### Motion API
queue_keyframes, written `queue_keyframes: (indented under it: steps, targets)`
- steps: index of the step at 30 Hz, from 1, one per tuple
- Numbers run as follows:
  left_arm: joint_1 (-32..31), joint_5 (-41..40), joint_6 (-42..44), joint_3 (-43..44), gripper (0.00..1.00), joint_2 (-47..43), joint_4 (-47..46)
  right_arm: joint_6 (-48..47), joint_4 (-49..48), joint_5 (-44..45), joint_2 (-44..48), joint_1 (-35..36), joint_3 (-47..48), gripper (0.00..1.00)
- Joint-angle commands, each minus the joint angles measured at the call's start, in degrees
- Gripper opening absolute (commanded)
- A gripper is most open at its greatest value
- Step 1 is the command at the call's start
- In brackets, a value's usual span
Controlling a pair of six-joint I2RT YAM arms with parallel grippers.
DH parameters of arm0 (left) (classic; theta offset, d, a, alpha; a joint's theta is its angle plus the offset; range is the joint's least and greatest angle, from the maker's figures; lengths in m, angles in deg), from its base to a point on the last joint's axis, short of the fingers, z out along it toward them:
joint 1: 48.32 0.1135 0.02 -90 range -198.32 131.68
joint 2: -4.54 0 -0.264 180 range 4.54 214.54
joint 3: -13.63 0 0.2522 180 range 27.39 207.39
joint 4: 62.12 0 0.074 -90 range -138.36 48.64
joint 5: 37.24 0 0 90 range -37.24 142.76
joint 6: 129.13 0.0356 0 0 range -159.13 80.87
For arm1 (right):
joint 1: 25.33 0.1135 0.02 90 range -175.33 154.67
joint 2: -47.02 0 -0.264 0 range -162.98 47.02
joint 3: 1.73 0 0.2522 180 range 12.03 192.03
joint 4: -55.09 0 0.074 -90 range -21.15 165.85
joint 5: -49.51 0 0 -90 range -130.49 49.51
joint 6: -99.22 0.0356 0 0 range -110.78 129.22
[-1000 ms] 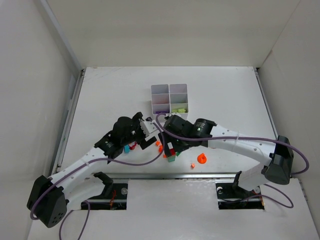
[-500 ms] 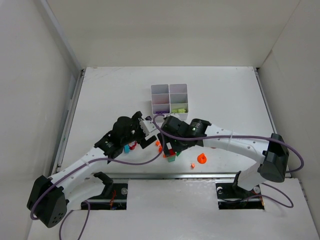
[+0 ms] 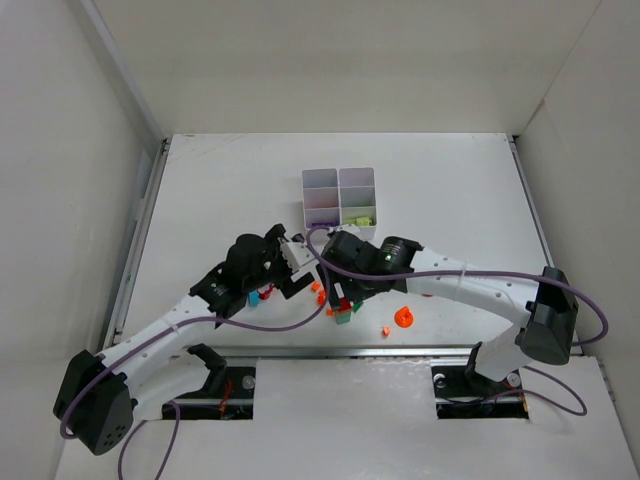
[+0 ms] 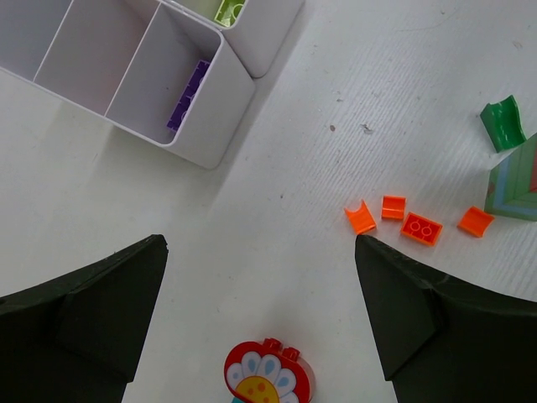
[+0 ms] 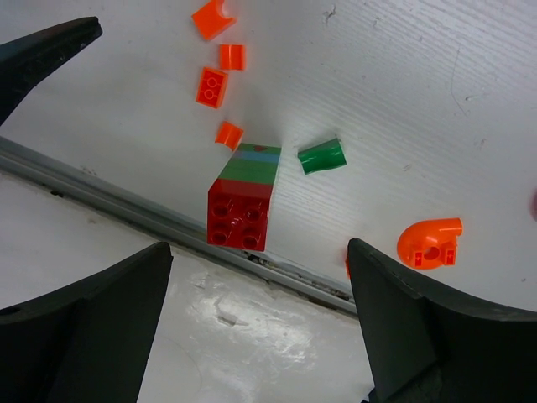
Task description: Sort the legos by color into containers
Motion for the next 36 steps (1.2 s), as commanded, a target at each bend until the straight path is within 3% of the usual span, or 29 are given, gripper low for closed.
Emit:
queue_keyframes:
  steps: [1, 12, 30, 36]
  targets:
    - [-0.7, 0.0, -0.9, -0.8, 0.93, -1.7, -2.1, 0.4, -0.7, 1.4, 0.5, 0.5, 1.9, 0.90]
    - [-0.7, -2.8, -0.9, -0.3, 0.93, -1.7, -0.5, -5.1, -3.3, -5.5, -0.8, 0.5, 0.0, 0.86]
    - [-1.7, -4.4, -2.1, -0.8, 0.93, -2.8, 0.0, -5.8, -4.8, -4.3, -6.7, 0.5, 2.2, 0.58]
    - [-1.7, -4.4, -2.1, -1.4, 0.93, -2.8, 0.0, -5.8, -4.8, -4.3, -6.7, 0.5, 1.0, 0.57]
